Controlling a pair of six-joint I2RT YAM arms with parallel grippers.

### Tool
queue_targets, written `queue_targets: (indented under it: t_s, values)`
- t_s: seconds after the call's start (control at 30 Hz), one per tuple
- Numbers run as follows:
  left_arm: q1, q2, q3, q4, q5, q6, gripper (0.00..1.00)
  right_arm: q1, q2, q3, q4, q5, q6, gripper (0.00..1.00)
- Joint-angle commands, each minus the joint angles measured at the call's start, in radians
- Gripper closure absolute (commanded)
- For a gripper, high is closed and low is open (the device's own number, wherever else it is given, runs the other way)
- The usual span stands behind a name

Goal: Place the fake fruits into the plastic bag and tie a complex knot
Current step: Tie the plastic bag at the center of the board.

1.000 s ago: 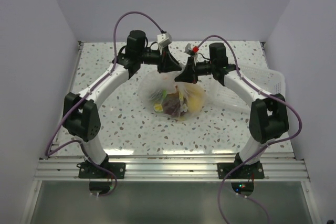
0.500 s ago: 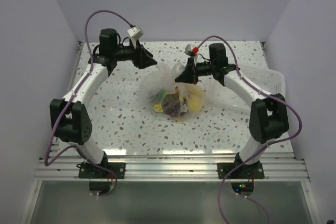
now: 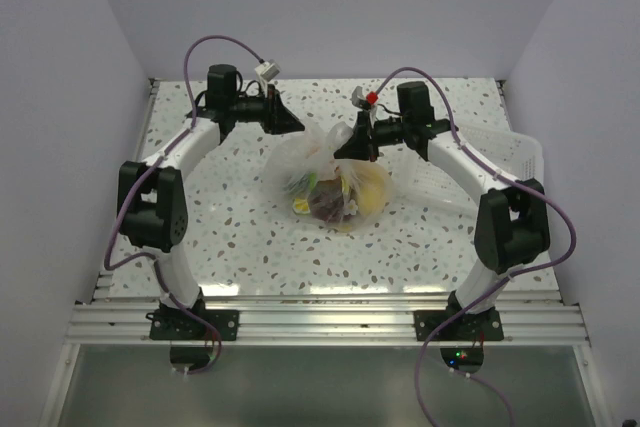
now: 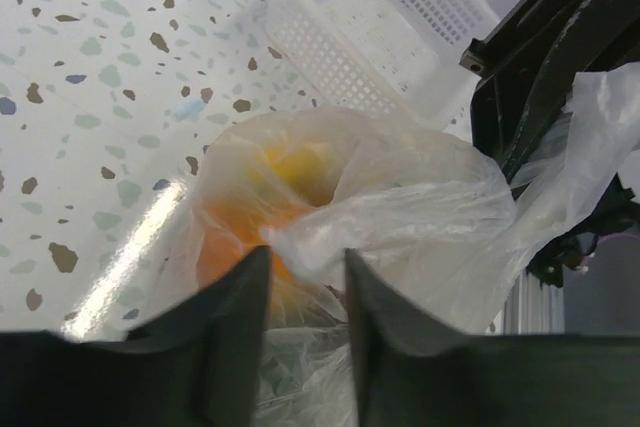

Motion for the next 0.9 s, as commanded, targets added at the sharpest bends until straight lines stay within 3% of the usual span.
queue_targets:
  t_s: [0.0,0.1,0.23,0.37,0.4,0.47,0.57,0.7,0.87]
  values:
    - [-0.007,0.005,0.016,0.209,0.124,-0.144,0.73,-0.002,0.011,0.050,-0.031,-0.020,-0.039,1.00]
    - [-0.001,-0.036,-0.010,0.296,0.148,-0.186,1.00,0.000,0.017,0.050,-0.002,0.016,0.010,1.00]
    - [0.023,-0.155,-0.024,0.271,0.137,-0.135,1.00,-0.008,0.034,0.038,0.099,0.089,0.189,1.00]
    - [0.016,-0.266,-0.058,0.146,0.172,0.010,1.00,-0.014,0.053,0.047,0.139,0.154,0.353,1.00]
    - [0.011,-0.286,-0.074,0.045,0.174,0.049,1.00,-0.012,0.053,0.041,0.158,0.171,0.390,1.00]
    - [-0.013,-0.327,-0.082,-0.160,0.151,0.254,1.00,-0.015,0.053,0.035,0.188,0.204,0.456,1.00]
    - [-0.077,-0.361,-0.105,-0.307,0.087,0.463,1.00,-0.014,0.047,0.039,0.188,0.248,0.496,1.00]
    - [-0.193,-0.378,-0.182,-0.326,-0.079,0.580,1.00,-0.015,0.039,0.047,0.199,0.265,0.550,1.00]
    - [-0.314,-0.344,-0.257,-0.186,-0.251,0.572,1.00,-0.015,0.027,0.047,0.193,0.268,0.585,1.00]
